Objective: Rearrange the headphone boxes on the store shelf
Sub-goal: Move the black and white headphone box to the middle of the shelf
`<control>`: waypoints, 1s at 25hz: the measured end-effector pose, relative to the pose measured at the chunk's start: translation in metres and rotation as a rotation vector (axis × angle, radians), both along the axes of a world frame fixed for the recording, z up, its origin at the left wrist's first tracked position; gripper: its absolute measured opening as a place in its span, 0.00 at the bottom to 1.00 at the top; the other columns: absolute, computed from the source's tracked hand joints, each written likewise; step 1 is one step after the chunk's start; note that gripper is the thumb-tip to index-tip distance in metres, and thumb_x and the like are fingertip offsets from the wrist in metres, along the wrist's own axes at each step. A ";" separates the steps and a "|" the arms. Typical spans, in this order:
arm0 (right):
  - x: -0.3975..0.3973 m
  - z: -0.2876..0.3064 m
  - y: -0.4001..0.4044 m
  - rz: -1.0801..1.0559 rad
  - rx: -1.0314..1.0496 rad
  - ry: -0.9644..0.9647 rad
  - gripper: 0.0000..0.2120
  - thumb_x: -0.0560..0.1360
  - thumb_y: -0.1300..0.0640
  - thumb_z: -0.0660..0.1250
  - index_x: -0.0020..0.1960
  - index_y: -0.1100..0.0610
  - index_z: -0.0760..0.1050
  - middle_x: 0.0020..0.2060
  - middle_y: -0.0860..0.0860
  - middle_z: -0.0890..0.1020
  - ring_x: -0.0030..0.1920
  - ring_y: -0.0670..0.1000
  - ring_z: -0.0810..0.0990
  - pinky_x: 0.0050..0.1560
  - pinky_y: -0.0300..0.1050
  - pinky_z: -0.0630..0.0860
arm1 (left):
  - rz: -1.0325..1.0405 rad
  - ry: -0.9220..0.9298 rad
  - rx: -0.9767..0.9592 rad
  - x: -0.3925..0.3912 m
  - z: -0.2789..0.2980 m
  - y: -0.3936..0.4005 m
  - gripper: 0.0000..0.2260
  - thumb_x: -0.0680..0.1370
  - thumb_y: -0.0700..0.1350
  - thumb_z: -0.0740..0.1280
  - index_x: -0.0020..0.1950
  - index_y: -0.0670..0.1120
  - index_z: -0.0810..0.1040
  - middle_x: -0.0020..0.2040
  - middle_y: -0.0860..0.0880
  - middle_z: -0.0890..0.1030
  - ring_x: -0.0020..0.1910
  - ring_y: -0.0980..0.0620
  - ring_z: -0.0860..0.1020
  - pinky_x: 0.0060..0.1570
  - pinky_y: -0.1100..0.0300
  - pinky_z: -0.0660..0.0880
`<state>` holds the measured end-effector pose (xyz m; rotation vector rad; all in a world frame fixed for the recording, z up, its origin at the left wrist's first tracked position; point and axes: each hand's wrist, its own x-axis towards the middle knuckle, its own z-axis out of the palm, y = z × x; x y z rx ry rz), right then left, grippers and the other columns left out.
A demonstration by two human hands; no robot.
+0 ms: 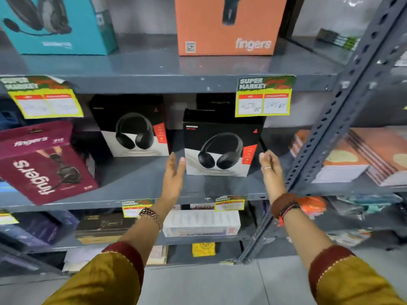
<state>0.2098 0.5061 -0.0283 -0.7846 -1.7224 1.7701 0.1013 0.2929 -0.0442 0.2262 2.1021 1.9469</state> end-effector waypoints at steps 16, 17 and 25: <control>-0.062 -0.013 0.046 0.278 0.114 -0.225 0.27 0.70 0.56 0.72 0.66 0.55 0.68 0.52 0.49 0.79 0.51 0.46 0.78 0.55 0.41 0.71 | -0.127 0.014 -0.142 -0.094 -0.023 0.043 0.32 0.72 0.38 0.74 0.73 0.44 0.65 0.68 0.44 0.77 0.67 0.45 0.75 0.69 0.45 0.70; -0.060 -0.011 0.045 0.274 0.125 -0.236 0.26 0.70 0.56 0.71 0.66 0.56 0.68 0.52 0.50 0.79 0.52 0.48 0.78 0.57 0.43 0.72 | -0.118 0.008 -0.131 -0.090 -0.021 0.042 0.31 0.72 0.39 0.74 0.73 0.44 0.67 0.66 0.44 0.78 0.66 0.45 0.76 0.68 0.45 0.71; 0.014 -0.006 0.023 0.107 0.302 -0.370 0.20 0.62 0.34 0.68 0.49 0.43 0.78 0.41 0.45 0.84 0.45 0.48 0.82 0.55 0.52 0.77 | -0.047 -0.008 -0.281 -0.012 -0.002 0.004 0.33 0.55 0.71 0.73 0.56 0.57 0.80 0.56 0.51 0.85 0.53 0.45 0.83 0.53 0.42 0.80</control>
